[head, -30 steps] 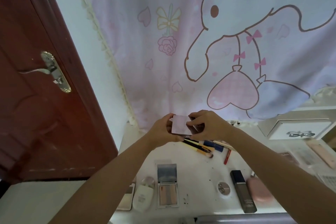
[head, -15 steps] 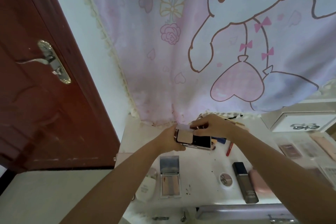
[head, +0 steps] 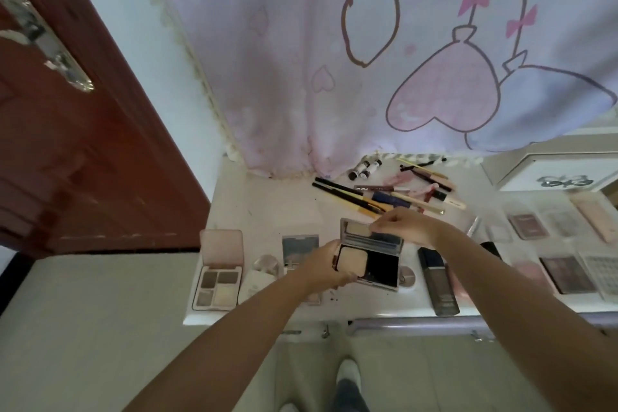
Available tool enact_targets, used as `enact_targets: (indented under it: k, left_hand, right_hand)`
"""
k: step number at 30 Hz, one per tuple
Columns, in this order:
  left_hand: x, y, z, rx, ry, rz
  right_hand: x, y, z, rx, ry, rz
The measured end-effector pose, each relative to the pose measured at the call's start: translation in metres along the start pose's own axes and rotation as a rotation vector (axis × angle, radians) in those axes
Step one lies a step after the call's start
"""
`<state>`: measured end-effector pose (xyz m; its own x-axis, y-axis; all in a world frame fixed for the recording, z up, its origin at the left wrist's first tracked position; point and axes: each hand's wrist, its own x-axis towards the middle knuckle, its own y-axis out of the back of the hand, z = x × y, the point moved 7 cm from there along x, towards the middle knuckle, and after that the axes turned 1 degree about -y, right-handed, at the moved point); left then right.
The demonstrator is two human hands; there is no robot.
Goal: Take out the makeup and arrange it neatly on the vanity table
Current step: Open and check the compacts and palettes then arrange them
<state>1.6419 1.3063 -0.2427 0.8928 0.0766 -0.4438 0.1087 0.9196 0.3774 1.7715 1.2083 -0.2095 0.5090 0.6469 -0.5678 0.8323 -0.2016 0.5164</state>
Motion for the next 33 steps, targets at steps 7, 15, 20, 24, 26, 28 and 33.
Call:
enact_targets:
  k: [7, 15, 20, 24, 26, 28, 33]
  left_hand:
    - [-0.006, -0.036, -0.027, 0.126, 0.083, 0.064]
    - [-0.001, -0.044, -0.037, 0.222, 0.233, 0.179]
    - [0.001, -0.045, -0.038, 0.244, 0.271, 0.204]
    - [0.000, -0.047, -0.038, 0.272, 0.272, 0.219]
    - [-0.001, -0.049, -0.038, 0.295, 0.268, 0.219]
    - [-0.002, -0.051, -0.038, 0.347, 0.254, 0.203]
    - [-0.010, -0.048, -0.036, 0.450, 0.186, 0.220]
  right_hand:
    - [0.018, -0.034, 0.022, -0.179, 0.009, -0.058]
    - [0.030, -0.049, 0.020, -0.337, 0.126, 0.090]
    - [0.030, -0.049, 0.019, -0.268, 0.133, 0.180]
    - [0.025, -0.047, 0.024, -0.173, 0.095, 0.195]
    - [0.018, -0.038, 0.030, -0.096, 0.073, 0.259]
    - [0.007, -0.025, 0.038, -0.068, 0.065, 0.362]
    - [-0.017, -0.022, 0.070, -0.325, 0.029, 0.400]
